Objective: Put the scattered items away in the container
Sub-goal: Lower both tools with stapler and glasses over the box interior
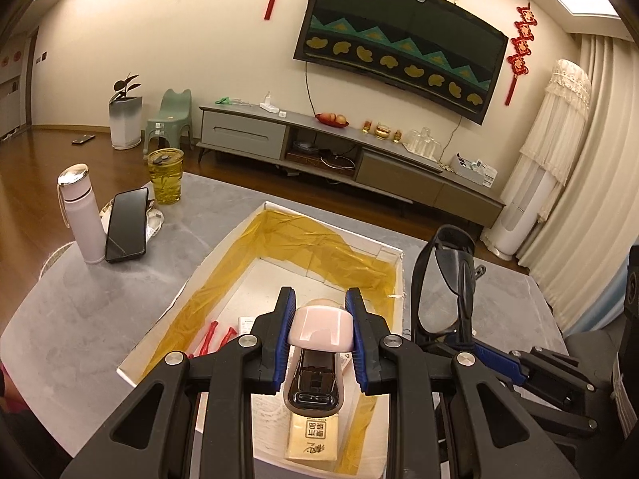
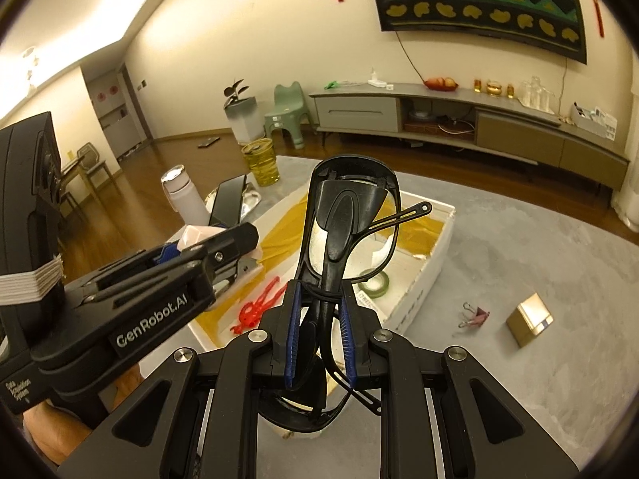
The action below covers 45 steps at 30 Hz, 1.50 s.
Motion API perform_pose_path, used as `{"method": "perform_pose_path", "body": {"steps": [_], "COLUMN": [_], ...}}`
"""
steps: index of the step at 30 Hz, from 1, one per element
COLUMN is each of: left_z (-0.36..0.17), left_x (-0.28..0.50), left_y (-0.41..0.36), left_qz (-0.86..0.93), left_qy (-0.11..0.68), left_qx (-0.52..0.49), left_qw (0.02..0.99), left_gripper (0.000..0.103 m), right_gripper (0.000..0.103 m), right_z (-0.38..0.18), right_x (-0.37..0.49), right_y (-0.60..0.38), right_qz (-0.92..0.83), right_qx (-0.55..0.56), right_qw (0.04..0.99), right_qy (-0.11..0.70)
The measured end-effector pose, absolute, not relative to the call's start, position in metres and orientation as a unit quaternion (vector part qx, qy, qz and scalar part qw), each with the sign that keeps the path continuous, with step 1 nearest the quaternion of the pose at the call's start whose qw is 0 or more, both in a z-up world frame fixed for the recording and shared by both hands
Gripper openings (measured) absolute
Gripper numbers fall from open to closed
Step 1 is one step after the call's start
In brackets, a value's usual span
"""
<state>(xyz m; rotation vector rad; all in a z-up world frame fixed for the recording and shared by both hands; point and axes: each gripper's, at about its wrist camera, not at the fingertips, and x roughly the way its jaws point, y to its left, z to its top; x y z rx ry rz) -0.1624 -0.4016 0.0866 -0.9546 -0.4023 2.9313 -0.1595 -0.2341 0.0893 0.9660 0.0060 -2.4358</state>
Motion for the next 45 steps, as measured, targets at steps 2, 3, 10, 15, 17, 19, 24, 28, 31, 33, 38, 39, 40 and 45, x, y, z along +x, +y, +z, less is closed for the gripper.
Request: {"method": "perform_pose_path", "body": {"steps": [2, 3, 10, 15, 17, 19, 24, 28, 31, 33, 38, 39, 40, 45], "left_z": [0.085, 0.084, 0.069, 0.059, 0.060, 0.061, 0.066, 0.061, 0.051, 0.044, 0.034, 0.034, 0.035, 0.038], "left_x": [-0.165, -0.166, -0.183, -0.195, -0.199, -0.202, -0.218, -0.232, -0.242, -0.248, -0.263, -0.267, -0.272, -0.290], "left_y": [-0.405, -0.406, -0.429, -0.454, -0.462, -0.468, -0.470, -0.467, -0.463, -0.462, -0.462, -0.463, -0.464, -0.461], "left_qz": [0.943, 0.942, 0.922, 0.901, 0.898, 0.898, 0.897, 0.890, 0.878, 0.871, 0.850, 0.848, 0.848, 0.848], "left_qy": [-0.131, -0.132, -0.184, -0.238, -0.249, -0.253, -0.250, -0.252, -0.261, -0.267, -0.286, -0.286, -0.284, -0.269], "left_qx": [-0.307, -0.308, -0.340, -0.361, -0.361, -0.360, -0.364, -0.379, -0.399, -0.411, -0.439, -0.443, -0.446, -0.455], "left_qw": [0.013, 0.013, 0.032, 0.040, 0.038, 0.035, 0.032, 0.033, 0.036, 0.037, 0.046, 0.046, 0.046, 0.048], "left_gripper": [0.027, 0.027, 0.027, 0.027, 0.027, 0.027, 0.027, 0.027, 0.027, 0.027, 0.027, 0.027, 0.027, 0.027], "right_gripper": [0.020, 0.020, 0.020, 0.019, 0.019, 0.019, 0.019, 0.019, 0.019, 0.019, 0.020, 0.020, 0.020, 0.020], "right_z": [0.088, 0.087, 0.081, 0.083, 0.083, 0.083, 0.077, 0.072, 0.067, 0.064, 0.061, 0.060, 0.059, 0.049], "right_x": [-0.165, -0.167, -0.192, -0.207, -0.214, -0.220, -0.239, -0.250, -0.259, -0.262, -0.271, -0.272, -0.273, -0.284], "right_y": [-0.238, -0.239, -0.245, -0.242, -0.240, -0.238, -0.239, -0.249, -0.261, -0.268, -0.277, -0.278, -0.278, -0.278], "right_qz": [-0.897, -0.897, -0.893, -0.894, -0.893, -0.891, -0.880, -0.866, -0.856, -0.852, -0.844, -0.843, -0.841, -0.832], "right_qx": [0.358, 0.359, 0.372, 0.374, 0.375, 0.379, 0.398, 0.417, 0.431, 0.437, 0.445, 0.447, 0.451, 0.470], "right_qw": [0.258, 0.258, 0.253, 0.247, 0.247, 0.248, 0.260, 0.273, 0.282, 0.285, 0.291, 0.292, 0.292, 0.291], "right_qy": [0.005, 0.007, 0.015, 0.026, 0.029, 0.029, 0.022, 0.027, 0.042, 0.053, 0.068, 0.066, 0.062, 0.050]}}
